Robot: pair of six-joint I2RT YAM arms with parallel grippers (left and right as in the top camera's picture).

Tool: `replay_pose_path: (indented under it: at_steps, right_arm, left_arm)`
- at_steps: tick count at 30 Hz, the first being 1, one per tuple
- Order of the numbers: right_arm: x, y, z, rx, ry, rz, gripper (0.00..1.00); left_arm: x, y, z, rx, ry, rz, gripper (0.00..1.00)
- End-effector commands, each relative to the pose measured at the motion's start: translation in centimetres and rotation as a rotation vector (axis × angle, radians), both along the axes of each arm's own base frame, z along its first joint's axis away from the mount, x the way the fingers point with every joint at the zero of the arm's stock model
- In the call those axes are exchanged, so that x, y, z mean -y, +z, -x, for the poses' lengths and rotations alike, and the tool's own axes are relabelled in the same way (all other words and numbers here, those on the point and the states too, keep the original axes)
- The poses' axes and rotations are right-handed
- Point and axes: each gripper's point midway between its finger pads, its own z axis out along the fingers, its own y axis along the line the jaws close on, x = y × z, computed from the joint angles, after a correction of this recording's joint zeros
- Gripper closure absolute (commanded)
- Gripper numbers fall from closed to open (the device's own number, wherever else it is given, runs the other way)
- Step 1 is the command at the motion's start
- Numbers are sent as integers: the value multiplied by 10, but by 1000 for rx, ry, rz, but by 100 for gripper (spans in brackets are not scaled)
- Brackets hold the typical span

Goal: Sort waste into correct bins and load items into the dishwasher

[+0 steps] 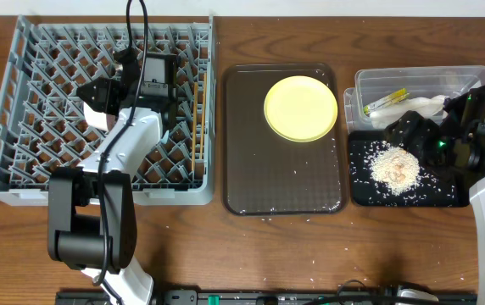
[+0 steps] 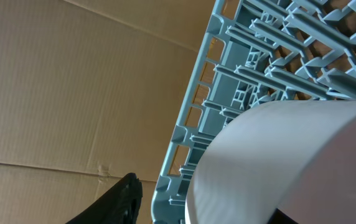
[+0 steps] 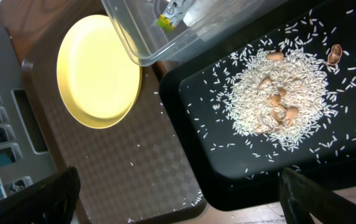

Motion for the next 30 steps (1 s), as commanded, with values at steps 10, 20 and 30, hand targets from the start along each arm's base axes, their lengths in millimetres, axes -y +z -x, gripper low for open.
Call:
replay_pose_path:
  at_steps: [10,20,30]
  right_arm:
    - [0,0,0,-2,-3,-8,1]
    - [0,0,0,-2,-3,-8,1]
    - [0,0,0,-2,-3,-8,1]
  left_arm:
    - [13,13,-3,63,-55,57,33]
    - [27,54,4,225,-147,223,26]
    - [37,39,11,182,-181,313,27]
